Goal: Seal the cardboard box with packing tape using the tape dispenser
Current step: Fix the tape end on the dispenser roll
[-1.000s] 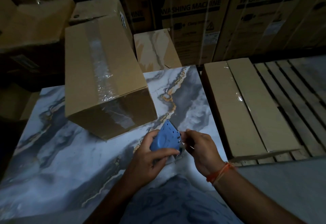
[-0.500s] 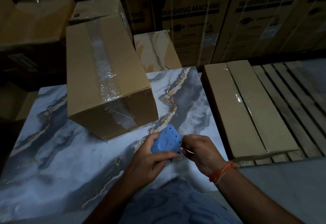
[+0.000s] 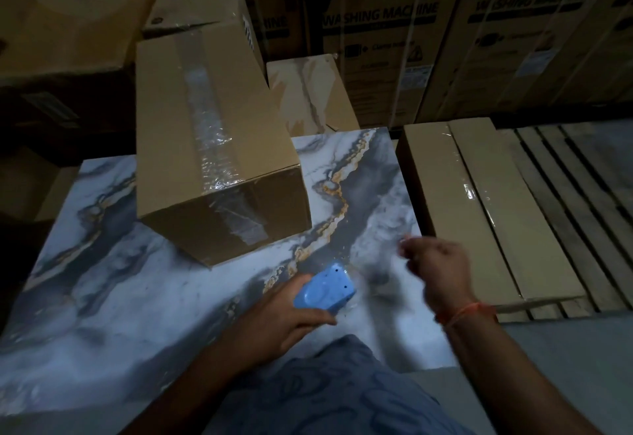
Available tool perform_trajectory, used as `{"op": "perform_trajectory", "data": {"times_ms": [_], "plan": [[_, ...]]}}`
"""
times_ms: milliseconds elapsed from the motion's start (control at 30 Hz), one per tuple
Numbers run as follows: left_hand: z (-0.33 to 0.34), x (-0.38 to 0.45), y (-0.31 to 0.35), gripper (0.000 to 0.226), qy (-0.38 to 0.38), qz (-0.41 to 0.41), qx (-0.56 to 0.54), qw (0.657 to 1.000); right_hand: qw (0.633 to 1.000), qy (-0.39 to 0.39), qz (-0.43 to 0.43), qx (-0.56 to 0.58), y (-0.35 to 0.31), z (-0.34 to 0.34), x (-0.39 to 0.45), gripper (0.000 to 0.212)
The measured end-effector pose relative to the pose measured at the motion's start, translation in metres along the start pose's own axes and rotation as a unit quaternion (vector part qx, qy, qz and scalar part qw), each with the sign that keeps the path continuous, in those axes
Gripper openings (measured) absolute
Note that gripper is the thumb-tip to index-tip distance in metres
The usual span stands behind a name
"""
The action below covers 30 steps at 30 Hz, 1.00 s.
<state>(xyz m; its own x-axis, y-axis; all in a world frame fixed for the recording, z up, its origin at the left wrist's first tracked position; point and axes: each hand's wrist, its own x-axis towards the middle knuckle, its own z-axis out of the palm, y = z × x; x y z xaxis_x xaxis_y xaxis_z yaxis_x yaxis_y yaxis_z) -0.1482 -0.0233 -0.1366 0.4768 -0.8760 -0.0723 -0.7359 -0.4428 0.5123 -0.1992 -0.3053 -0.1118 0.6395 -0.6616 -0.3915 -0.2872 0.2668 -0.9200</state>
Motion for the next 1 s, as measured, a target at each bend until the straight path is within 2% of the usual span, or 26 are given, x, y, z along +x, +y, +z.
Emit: {"op": "perform_trajectory", "data": {"times_ms": [67, 200, 400, 533, 700, 767, 833, 900, 967, 1000], "plan": [[0.003, -0.013, -0.012, 0.026, -0.026, -0.009, 0.020, 0.999, 1.000, 0.004, -0.009, 0.004, -0.015, -0.022, 0.021, 0.027], [0.009, -0.012, -0.021, 0.031, -0.092, -0.045, 0.064, 0.993, 0.996, -0.061, -0.018, -0.062, -0.019, -0.032, 0.028, 0.023], [0.020, 0.020, -0.007, 0.037, -0.171, -0.074, 0.080, 0.979, 0.997, -0.063, -0.031, -0.032, -0.012, -0.019, 0.022, 0.013], [0.029, 0.037, -0.001, 0.045, -0.136, -0.124, 0.001, 0.983, 0.982, -0.094, -0.120, -0.112, -0.011, -0.018, 0.015, 0.014], [0.036, 0.054, -0.004, 0.035, -0.016, -0.205, -0.170, 0.964, 0.940, -0.121, -0.218, -0.232, -0.001, -0.006, 0.005, 0.015], [0.041, 0.058, -0.005, 0.030, 0.026, -0.263, -0.260, 0.929, 0.918, -0.137, -0.248, -0.276, 0.008, 0.002, -0.008, 0.008], [0.048, 0.061, -0.006, 0.028, 0.072, -0.328, -0.337, 0.880, 0.899, -0.154, -0.275, -0.302, 0.019, 0.011, -0.026, 0.006], [0.053, 0.063, -0.001, 0.031, 0.103, -0.356, -0.418, 0.829, 0.879, -0.165, -0.306, -0.327, 0.033, 0.021, -0.045, 0.008], [0.052, 0.064, 0.001, 0.027, 0.096, -0.366, -0.493, 0.783, 0.868, -0.165, -0.321, -0.341, 0.044, 0.031, -0.063, 0.011], [0.049, 0.062, -0.001, 0.025, 0.085, -0.359, -0.505, 0.780, 0.870, -0.158, -0.317, -0.343, 0.049, 0.035, -0.071, 0.012]]}}
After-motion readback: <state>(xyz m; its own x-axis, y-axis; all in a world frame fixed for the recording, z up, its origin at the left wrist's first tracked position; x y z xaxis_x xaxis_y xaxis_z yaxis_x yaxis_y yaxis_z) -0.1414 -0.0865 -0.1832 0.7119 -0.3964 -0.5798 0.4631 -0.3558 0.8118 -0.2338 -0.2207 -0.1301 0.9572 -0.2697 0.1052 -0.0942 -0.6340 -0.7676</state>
